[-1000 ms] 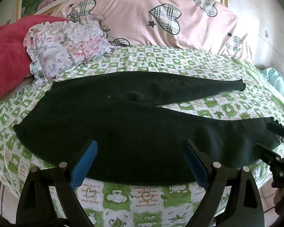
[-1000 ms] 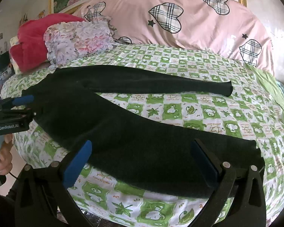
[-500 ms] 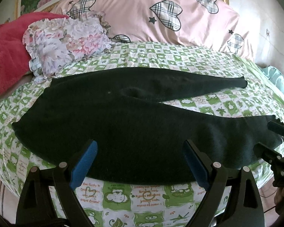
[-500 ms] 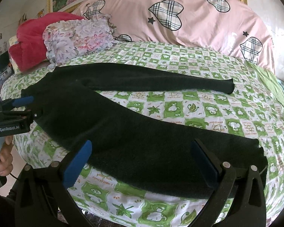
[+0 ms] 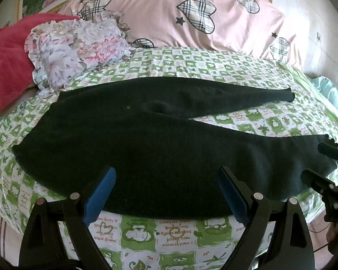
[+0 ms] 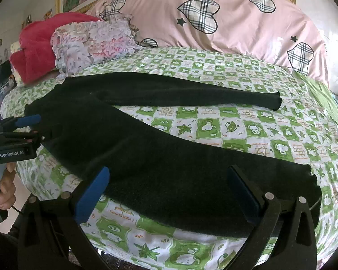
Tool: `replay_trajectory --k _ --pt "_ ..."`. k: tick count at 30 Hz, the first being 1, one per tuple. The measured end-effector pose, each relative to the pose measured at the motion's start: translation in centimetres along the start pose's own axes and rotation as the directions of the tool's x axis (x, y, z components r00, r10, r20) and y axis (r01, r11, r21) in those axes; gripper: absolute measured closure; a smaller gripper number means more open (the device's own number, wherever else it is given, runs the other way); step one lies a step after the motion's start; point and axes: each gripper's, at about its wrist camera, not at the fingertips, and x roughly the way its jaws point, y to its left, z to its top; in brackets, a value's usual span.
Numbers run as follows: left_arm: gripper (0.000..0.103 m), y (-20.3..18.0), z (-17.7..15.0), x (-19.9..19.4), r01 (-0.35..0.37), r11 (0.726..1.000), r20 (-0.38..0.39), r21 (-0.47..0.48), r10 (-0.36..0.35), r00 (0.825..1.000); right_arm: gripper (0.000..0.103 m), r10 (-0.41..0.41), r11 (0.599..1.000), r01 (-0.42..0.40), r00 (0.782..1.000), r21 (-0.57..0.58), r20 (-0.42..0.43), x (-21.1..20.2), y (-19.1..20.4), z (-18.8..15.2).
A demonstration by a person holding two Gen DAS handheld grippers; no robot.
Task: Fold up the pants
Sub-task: 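Position both grippers open over the black pants' waistband and leg hems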
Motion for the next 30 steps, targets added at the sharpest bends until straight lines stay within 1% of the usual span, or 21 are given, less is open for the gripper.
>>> replay_trajectory --k 23,30 --pt "0.011 -0.02 0.02 0.04 0.0 1.0 -0.002 0.0 0.0 1.0 0.0 0.0 1.0 0.0 1.0 0.0 -0.003 -0.04 0.17 0.18" --pt "0.011 -0.24 0.17 0.11 0.015 1.0 -0.012 0.005 -0.015 1.0 0.0 0.01 1.0 -0.01 1.0 0.007 0.004 -0.06 0.27 0.46"
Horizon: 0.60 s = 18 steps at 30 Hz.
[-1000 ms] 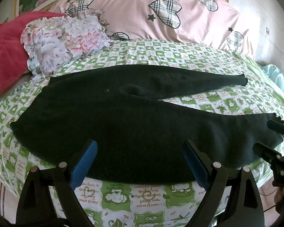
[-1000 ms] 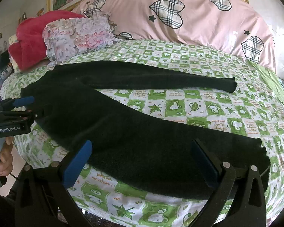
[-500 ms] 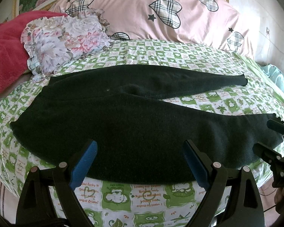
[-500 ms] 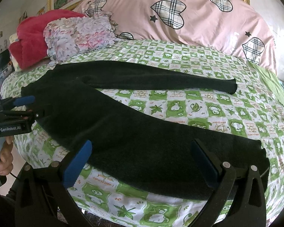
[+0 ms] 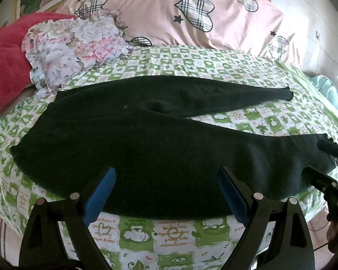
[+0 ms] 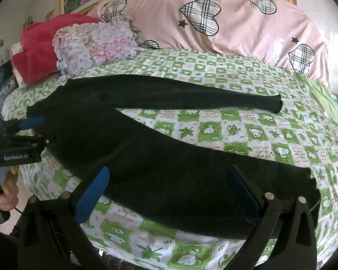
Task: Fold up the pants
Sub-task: 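Position both grippers open over the black pants' waistband and leg hems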
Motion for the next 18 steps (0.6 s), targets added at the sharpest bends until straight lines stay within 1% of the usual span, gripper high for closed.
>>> replay_trajectory --k 18 --pt "0.011 -0.2 1.0 0.9 0.03 0.999 -0.038 0.017 -0.03 0.999 0.0 0.018 1.0 -0.018 1.0 0.019 0.005 -0.4 -0.4 1.3"
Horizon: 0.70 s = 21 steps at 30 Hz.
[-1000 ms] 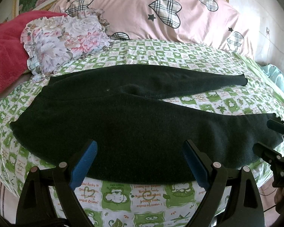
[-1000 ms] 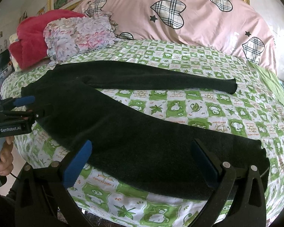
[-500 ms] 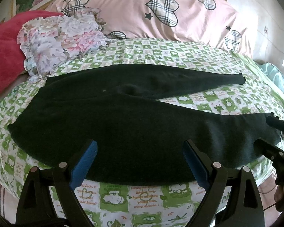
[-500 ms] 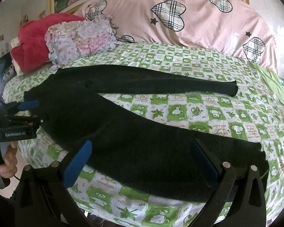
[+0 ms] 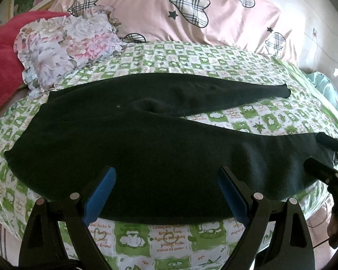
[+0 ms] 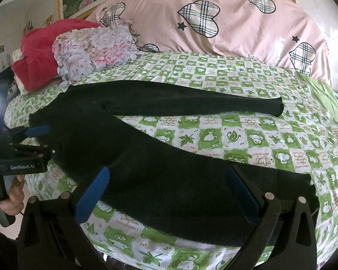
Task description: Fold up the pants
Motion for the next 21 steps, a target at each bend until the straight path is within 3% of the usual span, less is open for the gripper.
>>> replay_trajectory --k 10,21 --pt "0.011 -0.4 3.2 2.2 0.018 0.996 -0.025 0.087 -0.015 1.0 0.0 -0.023 0.997 0.024 1.0 0.068 -0.011 0.9 -3.4 2.1" --pt "0.011 -1.3 10.3 7.1 0.083 0.979 -0.071 0.187 -0.071 0.995 0.0 -0.055 0.977 0.064 0.997 0.203 -0.051 3.0 -10.9 6.2"
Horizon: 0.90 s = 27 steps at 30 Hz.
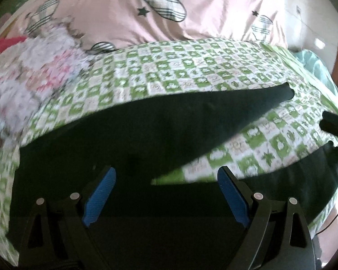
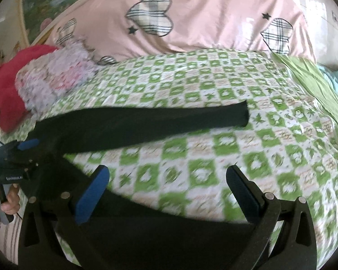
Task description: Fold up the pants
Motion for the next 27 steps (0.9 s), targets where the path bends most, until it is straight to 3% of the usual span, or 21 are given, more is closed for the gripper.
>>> replay_trajectory --k 9,15,20,23,27 --pt "0.011 -0.7 7.2 5.1 0.078 0.984 -0.032 0.16 -0.073 0.997 0.0 0.018 0.991 -0.008 0.997 0.137 -0.072 3.7 -6.7 5.5" --pt "0.011 -1.8 11.2 9.6 0.176 0.944 -0.096 0.278 -0.155 0.983 0.002 0.043 0.985 -0.021 0.991 0.172 -0.125 6.8 -10.4 8.1" --pt "0.011 -2.1 13.2 13.0 0.294 0.906 -0.196 0.305 -0.242 0.95 0.008 0.074 0.983 -0.043 0.984 0.181 -0.164 9.3 -12.2 9.3" --pt "0.011 -2.2 14.3 14.9 0.305 0.895 -0.226 0.325 -0.24 0.944 0.016 0.089 0.983 -0.056 0.977 0.174 -0.194 10.9 -12.7 9.8" --pt "0.011 -2.5 14.4 18.3 0.368 0.861 -0.341 0.352 -0.249 0.907 0.032 0.111 0.983 -0.072 0.966 0.168 -0.235 12.7 -13.2 10.1"
